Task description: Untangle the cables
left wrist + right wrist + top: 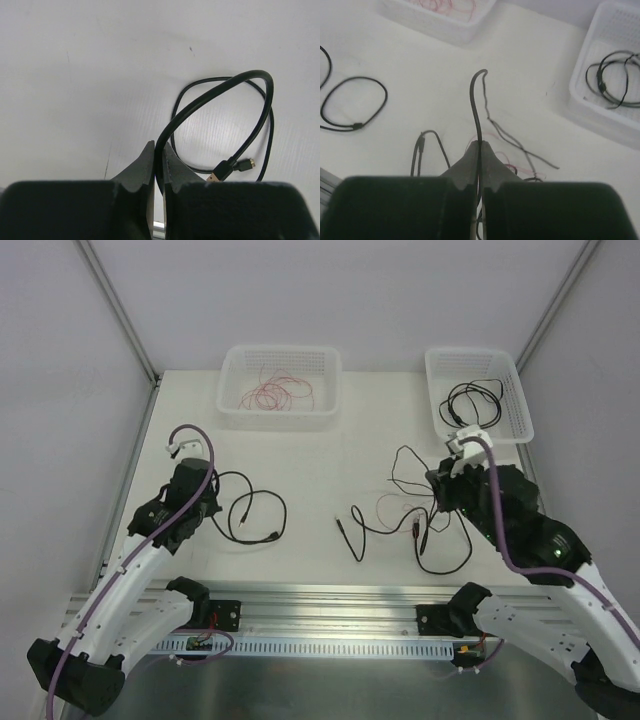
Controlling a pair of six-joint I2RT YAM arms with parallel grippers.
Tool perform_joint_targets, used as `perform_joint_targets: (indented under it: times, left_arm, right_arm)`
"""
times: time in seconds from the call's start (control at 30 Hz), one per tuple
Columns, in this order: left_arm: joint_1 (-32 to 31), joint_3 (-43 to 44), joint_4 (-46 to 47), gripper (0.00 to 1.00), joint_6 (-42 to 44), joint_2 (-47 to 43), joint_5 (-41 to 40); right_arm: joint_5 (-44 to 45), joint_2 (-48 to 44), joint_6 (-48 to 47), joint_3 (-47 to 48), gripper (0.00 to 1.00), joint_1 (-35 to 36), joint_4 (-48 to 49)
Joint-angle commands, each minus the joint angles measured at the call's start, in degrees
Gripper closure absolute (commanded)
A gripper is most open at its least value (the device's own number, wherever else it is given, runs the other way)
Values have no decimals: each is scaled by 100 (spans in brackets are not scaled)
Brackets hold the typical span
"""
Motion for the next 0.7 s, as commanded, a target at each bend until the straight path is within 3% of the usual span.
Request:
perform_joint_targets:
  times: [0.0,0.07,0.1,0.3,0.4,0.67]
  left_arm:
    - [60,315,252,100,158,-120,160]
    - [69,289,366,100,202,-190,310]
    - [60,271,376,100,211,-199,381]
    - [69,-159,420,99,-341,-50,654]
    - [69,-519,542,98,-904,143,584]
    - [165,-1346,1122,94,-2065,636,153]
  right_arm:
    - [277,449,600,-556,98,-75,-179]
    - [-38,704,769,-855,90,-66,-73]
    - [-162,766,926,-1065,80,-66,-38]
    - [-883,1030,1235,-1480,55,-22,234]
    - [-998,1030,1297,-1550,48,136,322]
    - [-1174,925,1551,-1910,46,584,639]
